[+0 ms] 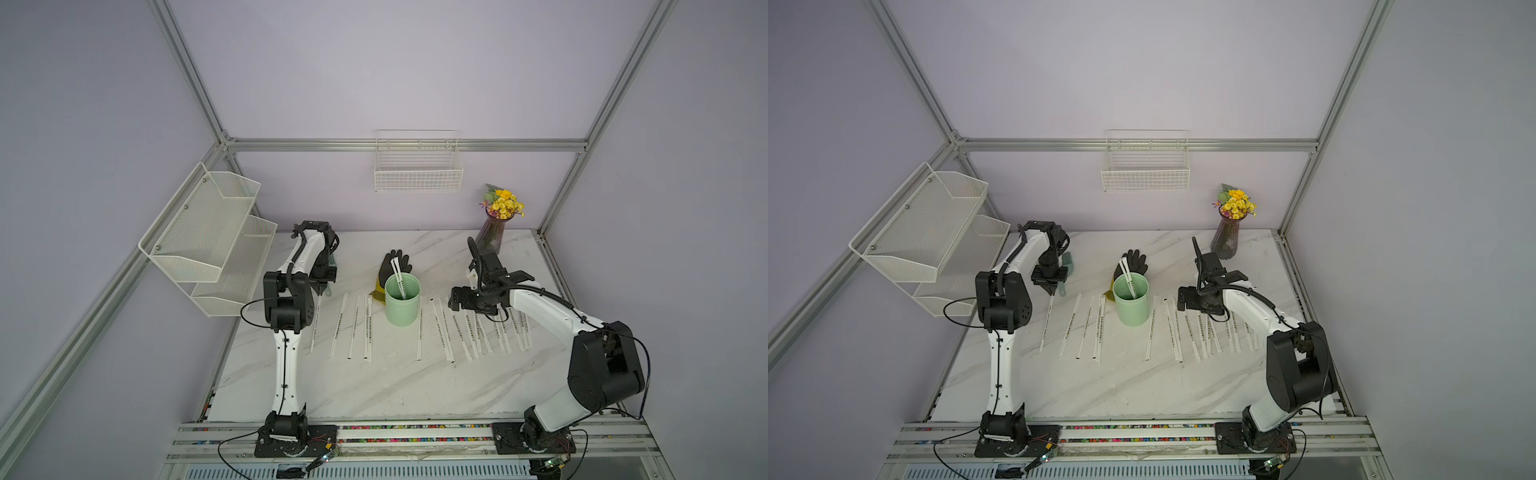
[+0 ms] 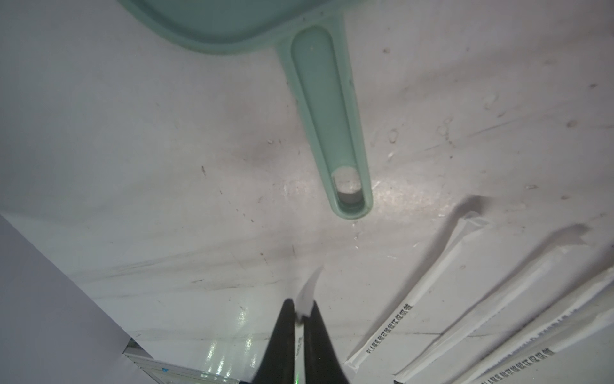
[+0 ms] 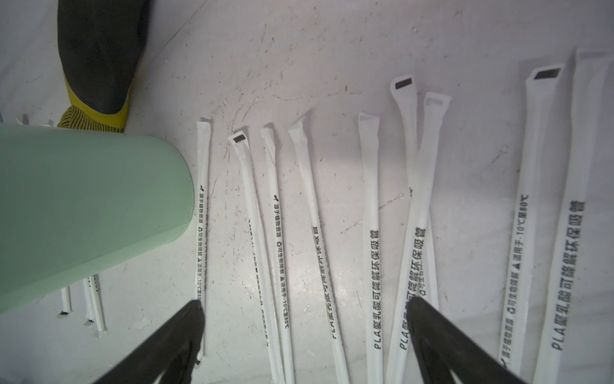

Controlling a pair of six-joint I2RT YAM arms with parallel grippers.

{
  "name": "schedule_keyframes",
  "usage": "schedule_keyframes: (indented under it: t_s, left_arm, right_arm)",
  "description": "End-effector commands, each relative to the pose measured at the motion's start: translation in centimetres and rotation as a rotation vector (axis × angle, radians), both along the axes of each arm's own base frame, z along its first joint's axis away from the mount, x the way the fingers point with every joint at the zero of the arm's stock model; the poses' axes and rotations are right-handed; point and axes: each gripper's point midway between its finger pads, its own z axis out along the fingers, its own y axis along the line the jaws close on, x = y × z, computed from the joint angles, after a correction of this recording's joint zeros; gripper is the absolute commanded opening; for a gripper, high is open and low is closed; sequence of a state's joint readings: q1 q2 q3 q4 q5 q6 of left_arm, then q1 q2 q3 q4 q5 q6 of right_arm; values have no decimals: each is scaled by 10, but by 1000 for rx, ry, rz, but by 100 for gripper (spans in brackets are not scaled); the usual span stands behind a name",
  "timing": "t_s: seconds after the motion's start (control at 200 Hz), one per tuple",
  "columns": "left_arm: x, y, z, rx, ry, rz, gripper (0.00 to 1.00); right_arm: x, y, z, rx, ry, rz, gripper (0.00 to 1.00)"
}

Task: Take the straws out of the storage container
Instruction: Place the straw at the center of the board, then pick up the straw from the container.

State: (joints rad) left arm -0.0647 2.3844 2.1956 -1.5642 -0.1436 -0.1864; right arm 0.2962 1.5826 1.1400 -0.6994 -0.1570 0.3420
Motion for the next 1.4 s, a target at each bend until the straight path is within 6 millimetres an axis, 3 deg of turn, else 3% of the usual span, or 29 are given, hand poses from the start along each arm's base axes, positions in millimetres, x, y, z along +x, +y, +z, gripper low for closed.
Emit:
schedule_keyframes:
  t_s: [0.0,0.38,0.48,0.6,0.77,1.04,1.165,1.395]
  left_arm:
    - [0,1,0,-11,-3,-9,11]
    - [-2,0,3,-13,-17,2,15]
    - [1,-5,20,-41,-76,19,17]
    - [5,-20,54,-110,-198,23,21]
    - [3,-54,109,-244,-402,14,27]
    - [-14,-134,181,-552,-730,-104,39]
    - [-27,-164,187,-633,-785,-162,45]
    - [-37,-203,176,-695,-792,-249,45]
  right_arm:
    - [3,1,-1,12,-4,3,97]
    - [3,1,0,15,-5,2,97]
    - [2,0,2,11,-12,-1,97]
    - [1,-1,7,8,-23,-4,97]
    - [0,-4,17,11,-49,-17,97]
    - [-1,-6,34,20,-87,-39,97]
    - [-2,-9,41,13,-108,-47,97]
    - [-4,-12,47,9,-124,-55,97]
